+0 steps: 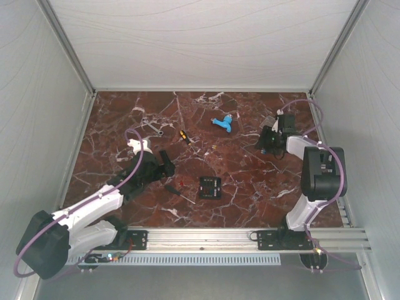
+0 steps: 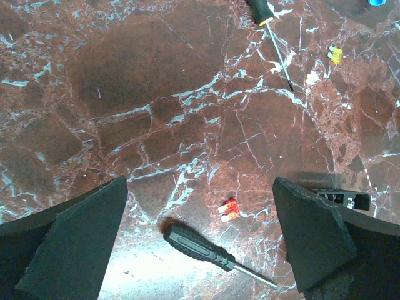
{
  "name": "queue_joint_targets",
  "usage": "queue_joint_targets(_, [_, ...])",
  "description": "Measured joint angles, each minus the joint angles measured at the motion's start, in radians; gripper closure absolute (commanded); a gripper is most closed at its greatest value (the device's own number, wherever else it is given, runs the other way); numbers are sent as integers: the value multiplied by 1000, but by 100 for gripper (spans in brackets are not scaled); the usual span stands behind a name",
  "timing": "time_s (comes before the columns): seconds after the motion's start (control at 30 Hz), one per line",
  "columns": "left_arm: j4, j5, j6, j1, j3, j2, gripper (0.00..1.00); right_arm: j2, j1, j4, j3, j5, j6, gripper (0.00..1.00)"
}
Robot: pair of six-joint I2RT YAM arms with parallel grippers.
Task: Snap on the fuse box
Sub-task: Pick up the fuse from the center of the board.
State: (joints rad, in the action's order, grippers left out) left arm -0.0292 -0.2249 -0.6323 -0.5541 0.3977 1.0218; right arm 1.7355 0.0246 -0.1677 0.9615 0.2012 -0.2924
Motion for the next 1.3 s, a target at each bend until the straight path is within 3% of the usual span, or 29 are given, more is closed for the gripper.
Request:
queue_joint_targets(0.37, [0, 0, 0, 0, 0, -14, 0, -18, -116, -59, 1, 11, 52, 45])
queue_joint_targets(0.83, [0, 1, 0, 0, 0, -14, 0, 41, -132, -89, 113, -58, 133, 46])
queue_joint_targets(1.3, [0, 13, -3, 0, 0, -15, 0, 35, -177, -92, 69, -55, 140, 49])
